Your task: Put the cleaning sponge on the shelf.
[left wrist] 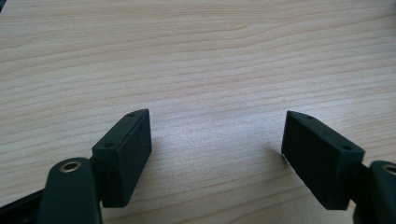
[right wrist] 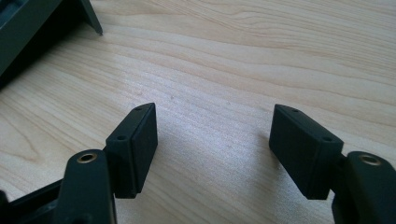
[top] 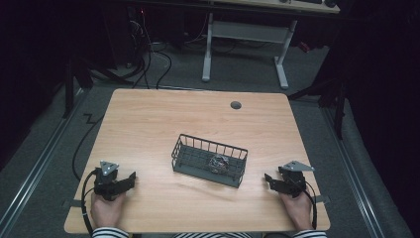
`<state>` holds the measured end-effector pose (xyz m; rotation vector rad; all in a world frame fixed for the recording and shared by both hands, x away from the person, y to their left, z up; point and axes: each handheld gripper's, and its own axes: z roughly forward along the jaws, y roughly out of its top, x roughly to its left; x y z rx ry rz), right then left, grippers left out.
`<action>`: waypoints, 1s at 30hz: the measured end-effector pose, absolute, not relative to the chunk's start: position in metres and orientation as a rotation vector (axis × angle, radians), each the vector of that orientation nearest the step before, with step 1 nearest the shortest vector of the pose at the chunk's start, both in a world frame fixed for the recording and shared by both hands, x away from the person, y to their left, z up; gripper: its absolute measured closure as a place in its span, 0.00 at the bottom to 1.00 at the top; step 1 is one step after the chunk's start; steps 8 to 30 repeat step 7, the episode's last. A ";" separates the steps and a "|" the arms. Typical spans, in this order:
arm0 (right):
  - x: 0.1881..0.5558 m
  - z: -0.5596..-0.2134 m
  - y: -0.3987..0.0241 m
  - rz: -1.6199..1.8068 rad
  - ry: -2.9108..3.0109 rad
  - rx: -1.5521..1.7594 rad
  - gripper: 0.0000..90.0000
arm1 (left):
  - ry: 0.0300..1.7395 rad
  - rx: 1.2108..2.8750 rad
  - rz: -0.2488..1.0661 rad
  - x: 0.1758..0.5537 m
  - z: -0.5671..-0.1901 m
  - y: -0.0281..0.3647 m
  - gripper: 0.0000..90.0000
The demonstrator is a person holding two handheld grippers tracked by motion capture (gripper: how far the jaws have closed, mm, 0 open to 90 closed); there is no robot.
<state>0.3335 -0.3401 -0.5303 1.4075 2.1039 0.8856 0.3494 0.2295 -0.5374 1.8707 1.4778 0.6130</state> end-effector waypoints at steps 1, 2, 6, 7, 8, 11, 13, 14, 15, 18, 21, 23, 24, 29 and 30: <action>0.334 -0.530 -0.340 0.886 2.104 1.407 0.36 | 1.478 1.871 0.613 0.349 -0.537 0.230 0.28; 0.333 -0.530 -0.340 0.886 2.104 1.409 0.36 | 1.478 1.871 0.613 0.349 -0.537 0.230 0.28; 0.333 -0.530 -0.340 0.886 2.103 1.409 0.36 | 1.478 1.871 0.616 0.349 -0.537 0.229 0.28; 0.333 -0.530 -0.340 0.885 2.102 1.410 0.36 | 1.478 1.871 0.616 0.349 -0.537 0.229 0.28; 0.333 -0.530 -0.340 0.885 2.102 1.410 0.36 | 1.478 1.871 0.616 0.349 -0.537 0.229 0.28; 0.333 -0.530 -0.340 0.885 2.102 1.410 0.36 | 1.478 1.871 0.616 0.349 -0.537 0.229 0.28; 0.333 -0.530 -0.340 0.885 2.102 1.410 0.36 | 1.478 1.871 0.616 0.349 -0.537 0.229 0.28; 0.333 -0.530 -0.340 0.885 2.102 1.410 0.36 | 1.478 1.871 0.616 0.349 -0.537 0.229 0.28; 0.333 -0.530 -0.340 0.885 2.102 1.410 0.36 | 1.478 1.871 0.616 0.349 -0.537 0.229 0.28; 0.333 -0.530 -0.340 0.885 2.102 1.410 0.36 | 1.478 1.871 0.616 0.349 -0.537 0.229 0.28; 0.333 -0.530 -0.340 0.885 2.102 1.410 0.36 | 1.478 1.871 0.616 0.349 -0.537 0.229 0.28; 0.333 -0.530 -0.340 0.885 2.102 1.410 0.36 | 1.478 1.871 0.616 0.349 -0.537 0.229 0.28; 0.333 -0.530 -0.340 0.885 2.102 1.410 0.36 | 1.478 1.871 0.616 0.349 -0.537 0.229 0.28; 0.333 -0.530 -0.340 0.885 2.102 1.410 0.36 | 1.478 1.871 0.616 0.349 -0.537 0.229 0.28; 0.333 -0.530 -0.340 0.885 2.102 1.410 0.36 | 1.478 1.871 0.616 0.349 -0.537 0.229 0.28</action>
